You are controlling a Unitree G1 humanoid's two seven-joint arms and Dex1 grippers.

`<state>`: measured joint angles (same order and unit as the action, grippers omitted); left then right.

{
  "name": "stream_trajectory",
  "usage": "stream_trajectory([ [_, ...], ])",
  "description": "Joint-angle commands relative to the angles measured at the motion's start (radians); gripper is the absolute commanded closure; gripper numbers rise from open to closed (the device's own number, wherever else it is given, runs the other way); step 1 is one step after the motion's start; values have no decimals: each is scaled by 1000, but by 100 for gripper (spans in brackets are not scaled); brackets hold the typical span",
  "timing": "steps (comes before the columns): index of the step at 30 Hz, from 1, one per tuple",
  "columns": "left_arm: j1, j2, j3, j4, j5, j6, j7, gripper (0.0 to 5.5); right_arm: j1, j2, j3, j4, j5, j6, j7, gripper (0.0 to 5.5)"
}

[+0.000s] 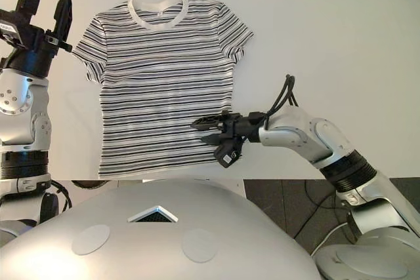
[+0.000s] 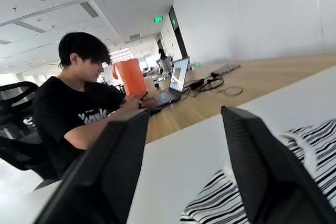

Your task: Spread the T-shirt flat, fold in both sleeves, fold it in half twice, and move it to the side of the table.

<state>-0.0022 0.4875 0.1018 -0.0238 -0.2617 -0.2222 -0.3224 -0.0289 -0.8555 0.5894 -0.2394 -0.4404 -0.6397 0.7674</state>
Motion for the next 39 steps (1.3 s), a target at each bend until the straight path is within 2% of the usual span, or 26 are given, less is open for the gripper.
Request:
stream_trajectory([
  [1, -29, 15, 28, 43, 38, 70, 6, 295, 28, 5, -13, -41, 5, 63, 40, 254],
  [4, 0, 10, 101, 28, -87, 242, -18, 295, 11, 17, -132, -64, 31, 100, -37, 254],
  [8, 113, 67, 252, -37, -356, 621, -77, 295, -28, 108, -572, -89, 308, 233, -283, 254],
  [11, 125, 72, 262, -16, -433, 809, -85, 295, -29, 171, -781, -96, 514, 326, -381, 254],
  [13, 102, 55, 242, 19, -442, 876, -85, 295, -24, 192, -842, -102, 576, 357, -405, 254],
  [17, 70, 26, 211, 97, -412, 926, -91, 295, -12, 207, -865, -115, 589, 373, -397, 254],
  [26, 0, -25, 148, 261, -316, 873, -100, 295, 32, 216, -847, -127, 576, 353, -354, 254],
  [38, -107, -90, 180, 413, -318, 877, -63, 295, 59, 218, -844, -137, 554, 329, -316, 254],
  [39, -112, -96, 183, 417, -317, 875, -64, 315, 60, 219, -842, -136, 551, 327, -314, 258],
])
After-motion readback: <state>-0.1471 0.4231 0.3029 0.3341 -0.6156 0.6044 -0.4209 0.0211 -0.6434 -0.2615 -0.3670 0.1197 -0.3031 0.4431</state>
